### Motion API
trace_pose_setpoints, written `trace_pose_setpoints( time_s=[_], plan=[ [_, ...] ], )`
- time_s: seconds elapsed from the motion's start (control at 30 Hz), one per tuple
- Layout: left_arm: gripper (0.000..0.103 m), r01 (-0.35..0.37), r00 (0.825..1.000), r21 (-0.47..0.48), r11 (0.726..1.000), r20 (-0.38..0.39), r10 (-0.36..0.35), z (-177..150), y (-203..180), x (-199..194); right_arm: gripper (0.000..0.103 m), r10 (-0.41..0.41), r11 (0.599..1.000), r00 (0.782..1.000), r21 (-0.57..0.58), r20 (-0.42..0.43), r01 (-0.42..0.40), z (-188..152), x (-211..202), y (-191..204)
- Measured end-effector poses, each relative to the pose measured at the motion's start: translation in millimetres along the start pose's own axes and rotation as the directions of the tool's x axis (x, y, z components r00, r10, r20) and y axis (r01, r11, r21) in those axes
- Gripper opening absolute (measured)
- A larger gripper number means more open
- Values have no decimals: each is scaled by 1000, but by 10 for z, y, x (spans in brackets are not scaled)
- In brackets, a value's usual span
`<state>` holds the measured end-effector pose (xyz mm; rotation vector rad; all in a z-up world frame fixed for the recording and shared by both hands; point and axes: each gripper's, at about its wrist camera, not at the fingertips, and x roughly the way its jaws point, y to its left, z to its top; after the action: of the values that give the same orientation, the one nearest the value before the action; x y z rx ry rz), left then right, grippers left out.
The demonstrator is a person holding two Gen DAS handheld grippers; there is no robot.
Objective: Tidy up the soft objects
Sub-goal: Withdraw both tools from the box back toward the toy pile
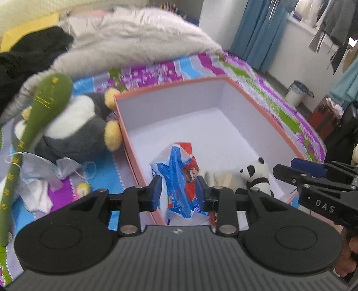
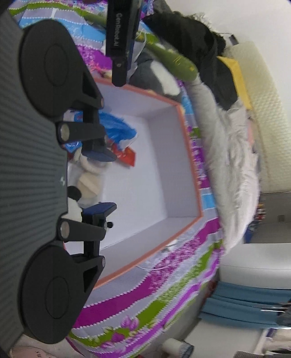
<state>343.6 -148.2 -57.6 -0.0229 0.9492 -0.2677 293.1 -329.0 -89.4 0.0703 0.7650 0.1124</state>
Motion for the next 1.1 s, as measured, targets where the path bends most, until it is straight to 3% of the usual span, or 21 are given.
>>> trace_pose_setpoints(
  time_s=[0.2, 0.47, 0.8, 1.1],
  plan=[
    [38, -22, 993, 23, 999, 118, 19, -201, 75, -440, 43, 47, 999, 994, -26, 97, -45, -80, -328, 197],
    [38, -35, 968, 9, 999, 249, 32, -501, 242, -1006, 43, 110, 993, 978, -72, 176, -99, -261, -638, 504],
    [38, -48, 956, -43, 998, 287, 59, -1043, 509, -1373, 43, 173, 981, 959, -121, 225, -148, -531, -803, 910],
    [38, -90, 952, -114, 989, 284, 119, -1465, 822, -1468, 43, 212, 970, 956, -160, 204, -181, -749, -779, 1276]
  ],
)
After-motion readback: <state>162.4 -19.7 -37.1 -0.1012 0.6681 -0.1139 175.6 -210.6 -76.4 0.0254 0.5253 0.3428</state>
